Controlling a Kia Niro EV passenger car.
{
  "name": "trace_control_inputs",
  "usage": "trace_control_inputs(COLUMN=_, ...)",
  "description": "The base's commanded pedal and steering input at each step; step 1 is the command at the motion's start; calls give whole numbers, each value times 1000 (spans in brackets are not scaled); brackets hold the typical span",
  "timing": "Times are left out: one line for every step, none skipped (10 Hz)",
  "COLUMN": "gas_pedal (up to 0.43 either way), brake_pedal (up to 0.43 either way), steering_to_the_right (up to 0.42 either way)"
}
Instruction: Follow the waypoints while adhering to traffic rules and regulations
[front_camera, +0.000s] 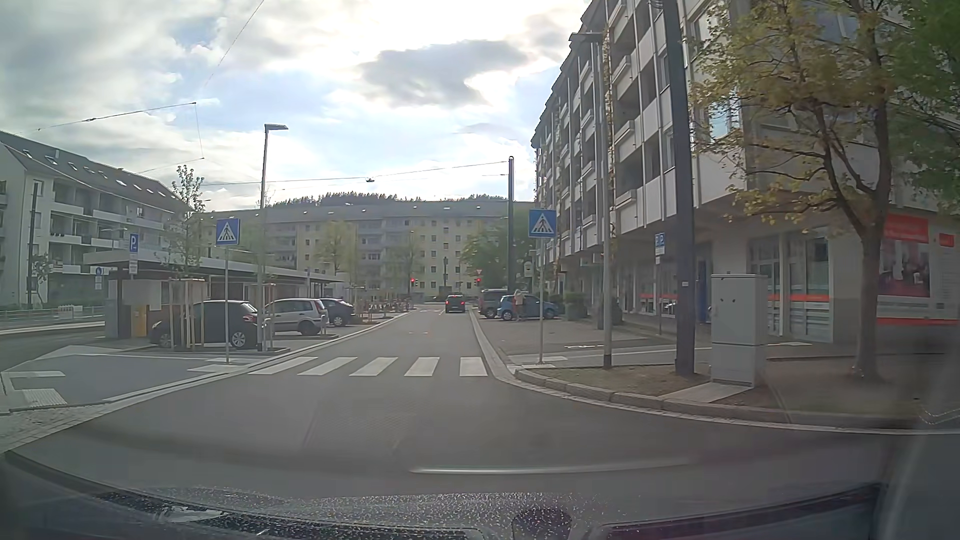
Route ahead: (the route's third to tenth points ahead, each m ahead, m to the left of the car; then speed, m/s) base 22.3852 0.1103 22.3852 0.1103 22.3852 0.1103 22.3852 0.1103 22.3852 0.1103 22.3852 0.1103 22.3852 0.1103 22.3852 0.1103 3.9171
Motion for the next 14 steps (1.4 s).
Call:
trace_control_inputs(gas_pedal=59, brake_pedal=0, steering_to_the_right=-201)
trace_control_inputs(gas_pedal=59, brake_pedal=0, steering_to_the_right=-180)
trace_control_inputs(gas_pedal=59, brake_pedal=0, steering_to_the_right=-155)
trace_control_inputs(gas_pedal=59, brake_pedal=0, steering_to_the_right=-130)
trace_control_inputs(gas_pedal=59, brake_pedal=0, steering_to_the_right=-107)
trace_control_inputs(gas_pedal=47, brake_pedal=0, steering_to_the_right=-88)
trace_control_inputs(gas_pedal=47, brake_pedal=0, steering_to_the_right=-58)
trace_control_inputs(gas_pedal=47, brake_pedal=0, steering_to_the_right=-35)
trace_control_inputs(gas_pedal=39, brake_pedal=0, steering_to_the_right=-26)
trace_control_inputs(gas_pedal=39, brake_pedal=0, steering_to_the_right=-18)
trace_control_inputs(gas_pedal=39, brake_pedal=0, steering_to_the_right=-7)
trace_control_inputs(gas_pedal=20, brake_pedal=0, steering_to_the_right=-1)
trace_control_inputs(gas_pedal=8, brake_pedal=0, steering_to_the_right=0)
trace_control_inputs(gas_pedal=8, brake_pedal=0, steering_to_the_right=0)
